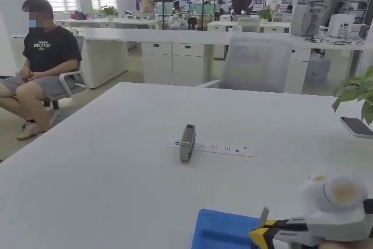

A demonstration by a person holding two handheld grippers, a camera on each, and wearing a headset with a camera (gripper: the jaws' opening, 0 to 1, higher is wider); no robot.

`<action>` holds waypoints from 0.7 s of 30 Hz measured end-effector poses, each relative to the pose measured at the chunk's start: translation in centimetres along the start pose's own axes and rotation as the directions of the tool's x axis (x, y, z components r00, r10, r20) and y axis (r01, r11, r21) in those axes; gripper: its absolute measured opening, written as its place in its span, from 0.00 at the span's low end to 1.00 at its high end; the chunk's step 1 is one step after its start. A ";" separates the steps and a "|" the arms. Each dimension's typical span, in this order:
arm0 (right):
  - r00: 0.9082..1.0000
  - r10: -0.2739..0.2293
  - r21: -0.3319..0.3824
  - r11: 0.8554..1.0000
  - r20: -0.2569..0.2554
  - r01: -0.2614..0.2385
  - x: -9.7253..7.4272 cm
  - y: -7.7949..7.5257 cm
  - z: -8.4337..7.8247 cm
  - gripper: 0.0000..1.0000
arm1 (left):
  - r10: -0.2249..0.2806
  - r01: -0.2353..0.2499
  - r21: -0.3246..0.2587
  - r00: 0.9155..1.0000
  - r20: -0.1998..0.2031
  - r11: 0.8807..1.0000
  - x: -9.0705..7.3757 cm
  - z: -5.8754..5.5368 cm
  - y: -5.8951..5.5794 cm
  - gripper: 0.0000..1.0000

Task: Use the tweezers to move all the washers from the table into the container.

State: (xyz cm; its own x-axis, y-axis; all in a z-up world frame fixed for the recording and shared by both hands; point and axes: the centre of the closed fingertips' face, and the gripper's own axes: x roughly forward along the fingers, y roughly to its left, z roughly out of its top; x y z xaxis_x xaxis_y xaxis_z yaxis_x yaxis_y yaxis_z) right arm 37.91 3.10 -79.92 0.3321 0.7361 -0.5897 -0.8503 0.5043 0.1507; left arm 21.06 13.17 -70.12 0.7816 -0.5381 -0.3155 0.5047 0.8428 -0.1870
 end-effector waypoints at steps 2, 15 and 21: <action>1.000 0.003 -0.002 1.000 -0.004 -0.003 0.1 0.1 -0.1 0.03 | 0.000 0.000 0.001 1.000 0.000 1.000 0.0 0.0 0.0 0.71; 0.997 -0.001 -0.014 1.000 0.072 0.002 -1.6 1.1 1.3 0.03 | -0.004 0.004 0.002 1.000 -0.002 1.000 0.1 0.0 -0.1 0.71; 0.993 0.018 -0.011 1.000 0.115 -0.017 -2.8 2.7 2.5 0.03 | -0.010 0.010 0.007 1.000 -0.003 1.000 0.2 0.1 -0.3 0.72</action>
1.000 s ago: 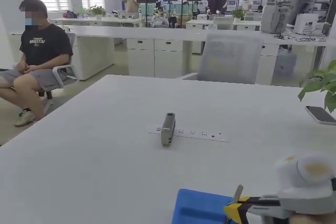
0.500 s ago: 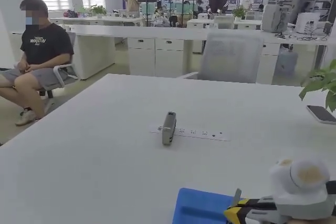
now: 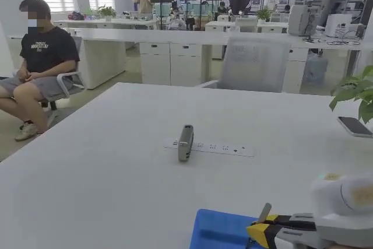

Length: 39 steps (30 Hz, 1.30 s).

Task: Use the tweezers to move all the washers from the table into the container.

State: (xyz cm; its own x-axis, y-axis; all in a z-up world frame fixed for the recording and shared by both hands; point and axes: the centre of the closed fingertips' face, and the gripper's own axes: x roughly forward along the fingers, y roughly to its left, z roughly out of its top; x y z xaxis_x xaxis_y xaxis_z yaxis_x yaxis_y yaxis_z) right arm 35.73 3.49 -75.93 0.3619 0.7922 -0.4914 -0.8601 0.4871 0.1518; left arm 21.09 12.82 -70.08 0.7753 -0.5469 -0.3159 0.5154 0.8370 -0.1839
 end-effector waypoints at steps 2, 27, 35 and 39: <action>1.000 0.007 0.001 1.000 0.007 -0.007 -0.3 0.6 0.3 0.03 | -0.002 0.002 0.001 1.000 -0.001 1.000 0.0 0.0 -0.1 0.72; 0.973 0.224 0.043 0.974 -0.061 -0.222 1.5 8.8 -2.9 0.03 | -0.015 0.015 0.029 1.000 -0.025 0.999 0.1 -0.7 -0.4 0.71; 0.963 0.251 0.072 0.967 -0.095 -0.245 1.9 9.6 -4.5 0.03 | -0.011 0.012 0.027 1.000 -0.027 1.000 0.0 -0.7 -0.4 0.71; 0.961 0.250 0.076 0.967 -0.114 -0.243 2.1 9.7 -5.3 0.03 | -0.013 0.013 0.028 0.999 -0.029 1.000 0.0 -0.8 -0.4 0.71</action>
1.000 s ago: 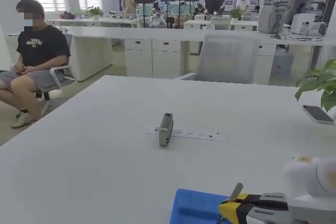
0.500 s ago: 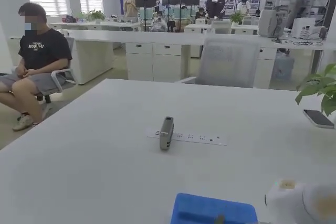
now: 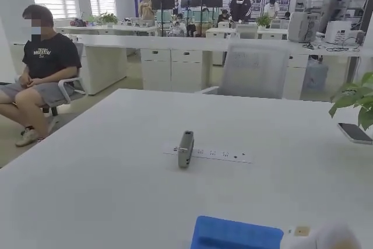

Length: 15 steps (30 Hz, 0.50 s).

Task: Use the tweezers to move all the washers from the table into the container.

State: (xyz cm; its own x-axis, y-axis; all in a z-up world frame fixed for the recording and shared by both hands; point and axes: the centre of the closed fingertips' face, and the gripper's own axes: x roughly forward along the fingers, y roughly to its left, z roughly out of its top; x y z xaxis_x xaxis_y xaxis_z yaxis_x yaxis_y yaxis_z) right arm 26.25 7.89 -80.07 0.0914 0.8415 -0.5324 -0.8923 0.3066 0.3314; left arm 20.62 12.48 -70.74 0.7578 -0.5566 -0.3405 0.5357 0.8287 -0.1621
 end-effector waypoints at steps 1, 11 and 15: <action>1.000 0.001 0.000 1.000 -0.005 -0.001 0.1 0.0 -0.2 0.03 | 0.000 0.000 0.002 1.000 0.000 1.000 0.0 0.0 0.0 0.71; 1.000 0.007 -0.009 1.000 -0.029 -0.007 0.4 0.7 -1.0 0.03 | 0.002 -0.002 0.002 1.000 -0.005 1.000 0.0 0.0 0.1 0.70; 0.999 0.005 -0.047 0.999 -0.034 -0.006 0.5 0.9 -0.9 0.03 | 0.003 -0.003 0.003 1.000 -0.004 1.000 0.0 0.0 0.1 0.70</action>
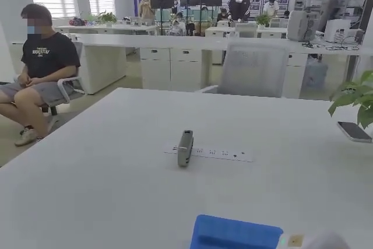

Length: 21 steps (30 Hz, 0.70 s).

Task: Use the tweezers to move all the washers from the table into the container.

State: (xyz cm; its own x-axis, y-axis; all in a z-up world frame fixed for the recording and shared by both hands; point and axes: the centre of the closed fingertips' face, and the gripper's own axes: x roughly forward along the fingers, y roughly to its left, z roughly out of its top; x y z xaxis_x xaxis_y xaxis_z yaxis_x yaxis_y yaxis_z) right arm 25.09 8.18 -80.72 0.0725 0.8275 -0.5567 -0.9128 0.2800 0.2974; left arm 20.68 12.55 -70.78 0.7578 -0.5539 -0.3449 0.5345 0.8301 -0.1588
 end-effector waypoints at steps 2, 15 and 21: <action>1.000 -0.004 -0.027 1.000 -0.005 0.004 0.0 0.1 0.0 0.03 | 0.000 0.000 0.002 1.000 -0.001 1.000 0.0 0.0 0.0 0.70; 0.998 -0.026 -0.307 0.952 -0.065 0.004 0.8 2.7 -0.5 0.03 | -0.002 0.002 0.006 1.000 -0.003 1.000 0.1 -0.1 -0.1 0.70; 0.996 -0.030 -0.381 0.925 -0.079 -0.002 1.1 3.5 -0.8 0.03 | -0.005 0.005 0.007 1.000 -0.004 1.000 0.1 -0.1 -0.1 0.69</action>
State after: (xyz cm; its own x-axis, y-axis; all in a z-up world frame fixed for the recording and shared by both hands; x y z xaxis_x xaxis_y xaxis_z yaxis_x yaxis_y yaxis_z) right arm 21.62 9.74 -80.92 0.0681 0.7776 -0.6251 -0.9972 0.0717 -0.0194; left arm 20.64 12.42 -70.87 0.7535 -0.5579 -0.3478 0.5411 0.8268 -0.1538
